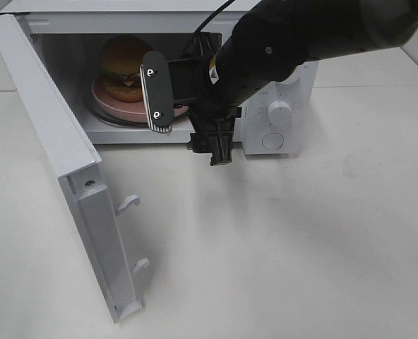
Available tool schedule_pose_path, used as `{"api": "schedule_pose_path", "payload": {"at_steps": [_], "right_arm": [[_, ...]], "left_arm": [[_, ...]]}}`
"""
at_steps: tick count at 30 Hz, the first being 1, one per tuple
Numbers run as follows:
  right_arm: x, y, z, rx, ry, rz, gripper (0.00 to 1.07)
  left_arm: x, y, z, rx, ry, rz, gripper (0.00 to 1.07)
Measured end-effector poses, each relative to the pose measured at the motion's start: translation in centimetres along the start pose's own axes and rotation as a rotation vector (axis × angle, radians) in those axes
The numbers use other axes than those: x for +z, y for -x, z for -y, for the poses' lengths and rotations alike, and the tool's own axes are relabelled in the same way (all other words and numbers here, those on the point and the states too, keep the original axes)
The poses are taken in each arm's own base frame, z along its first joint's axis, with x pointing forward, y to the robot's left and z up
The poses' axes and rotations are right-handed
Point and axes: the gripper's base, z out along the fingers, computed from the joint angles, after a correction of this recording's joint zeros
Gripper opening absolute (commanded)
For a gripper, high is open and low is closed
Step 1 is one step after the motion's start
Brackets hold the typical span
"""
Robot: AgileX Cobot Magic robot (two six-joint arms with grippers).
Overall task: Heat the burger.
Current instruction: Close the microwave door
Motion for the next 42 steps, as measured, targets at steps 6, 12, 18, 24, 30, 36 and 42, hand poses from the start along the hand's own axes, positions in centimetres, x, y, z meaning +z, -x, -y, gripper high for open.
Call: {"api": "schedule_pose_path", "payload": {"at_steps": [6, 12, 18, 24, 30, 36, 42], "right_arm": [[-3.0, -1.0, -1.4, 0.048, 0.008, -0.009, 0.77], [-5.0, -2.1, -3.0, 0.136, 0.051, -0.050, 0.76], [-7.5, -3.1, -4.1, 0.253, 0.072, -0.090, 0.76], [-10.7, -4.2, -4.9, 0.489, 0.086, -0.162, 0.76], [-13.0, -4.9, -5.3, 0.731, 0.090, -0.241, 0.76], [-15.3, -5.9, -6.2, 0.919, 0.109, -0.363, 0.76], [-17.2, -6.8, -7.2, 1.010, 0.151, -0.503, 0.76]], "left_arm": [[0.0, 0.0, 0.0, 0.000, 0.000, 0.000, 1.03], [0.0, 0.0, 0.0, 0.000, 0.000, 0.000, 1.03], [0.0, 0.0, 0.0, 0.000, 0.000, 0.000, 1.03], [0.0, 0.0, 0.0, 0.000, 0.000, 0.000, 1.03], [0.0, 0.0, 0.0, 0.000, 0.000, 0.000, 1.03], [0.0, 0.0, 0.0, 0.000, 0.000, 0.000, 1.03], [0.0, 0.0, 0.0, 0.001, 0.001, 0.000, 1.03]]}}
